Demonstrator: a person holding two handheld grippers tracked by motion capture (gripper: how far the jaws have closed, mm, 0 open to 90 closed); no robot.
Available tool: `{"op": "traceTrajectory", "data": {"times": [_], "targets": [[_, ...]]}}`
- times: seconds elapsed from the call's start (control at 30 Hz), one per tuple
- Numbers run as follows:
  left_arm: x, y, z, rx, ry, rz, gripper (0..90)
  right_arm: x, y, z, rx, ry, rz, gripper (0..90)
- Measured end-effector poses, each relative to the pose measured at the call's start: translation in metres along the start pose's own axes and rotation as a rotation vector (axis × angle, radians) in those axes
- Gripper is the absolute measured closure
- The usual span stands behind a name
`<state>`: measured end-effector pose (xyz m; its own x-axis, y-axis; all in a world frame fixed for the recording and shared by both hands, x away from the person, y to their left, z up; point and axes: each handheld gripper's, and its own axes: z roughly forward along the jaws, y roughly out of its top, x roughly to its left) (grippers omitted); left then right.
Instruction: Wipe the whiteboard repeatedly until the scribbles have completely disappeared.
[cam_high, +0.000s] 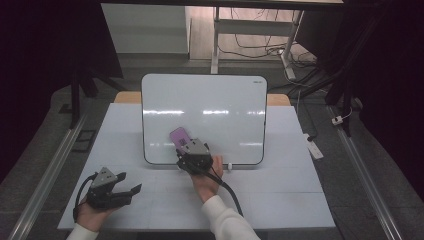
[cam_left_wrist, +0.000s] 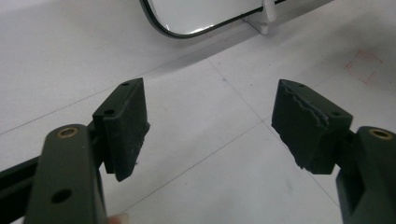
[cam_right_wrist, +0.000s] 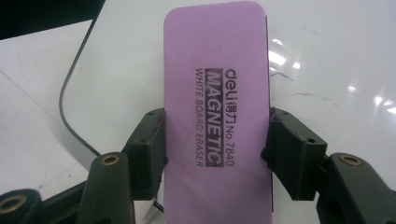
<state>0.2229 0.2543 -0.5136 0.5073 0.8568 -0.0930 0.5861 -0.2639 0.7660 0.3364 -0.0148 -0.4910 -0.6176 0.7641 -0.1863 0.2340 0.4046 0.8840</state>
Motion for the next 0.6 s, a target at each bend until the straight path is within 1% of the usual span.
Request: {"op": "traceTrajectory", "data": {"times": [0.07, 0.13, 0.17, 0.23, 0.33, 0.4, 0.43, 0.47, 0.5, 0.53, 0.57, 0.6], "targets": [[0.0, 0.0, 0.0, 0.0, 0.0, 0.0, 27.8, -0.006, 0.001, -0.002, 0.003, 0.03, 0.014, 41.3], [0.0, 0.0, 0.0, 0.001, 0.001, -0.001, 27.7, -0.013, 0.0, -0.006, 0.007, -0.002, -0.002, 41.3], [0.0, 0.0, 0.0, 0.001, 0.001, 0.0, 27.8, -0.019, 0.0, -0.009, 0.005, -0.015, -0.001, 41.3], [0.0, 0.0, 0.001, 0.001, 0.004, 0.0, 27.8, -0.033, -0.001, -0.016, -0.002, -0.046, 0.016, 41.3], [0.0, 0.0, 0.001, 0.002, 0.006, -0.001, 27.8, -0.055, -0.004, -0.026, -0.006, -0.11, 0.033, 41.3], [0.0, 0.001, 0.001, 0.001, 0.007, -0.002, 27.8, -0.068, -0.005, -0.032, -0.015, -0.128, 0.056, 41.3], [0.0, 0.001, 0.001, 0.002, 0.005, -0.003, 27.8, -0.071, -0.006, -0.033, -0.018, -0.124, 0.069, 41.3], [0.0, 0.001, 0.001, 0.002, 0.006, -0.003, 27.8, -0.071, -0.006, -0.033, -0.022, -0.126, 0.075, 41.4], [0.0, 0.001, 0.001, 0.001, 0.007, -0.004, 27.7, -0.067, -0.007, -0.032, -0.025, -0.136, 0.067, 41.4], [0.0, 0.001, 0.001, 0.001, 0.007, -0.004, 27.8, -0.057, -0.007, -0.027, -0.032, -0.11, 0.07, 41.4], [0.0, 0.001, 0.001, 0.001, 0.007, -0.005, 27.8, -0.057, -0.007, -0.027, -0.032, -0.11, 0.07, 41.4], [0.001, 0.001, 0.001, 0.001, 0.006, -0.006, 27.8, -0.05, -0.008, -0.023, -0.033, -0.091, 0.066, 41.4]]}}
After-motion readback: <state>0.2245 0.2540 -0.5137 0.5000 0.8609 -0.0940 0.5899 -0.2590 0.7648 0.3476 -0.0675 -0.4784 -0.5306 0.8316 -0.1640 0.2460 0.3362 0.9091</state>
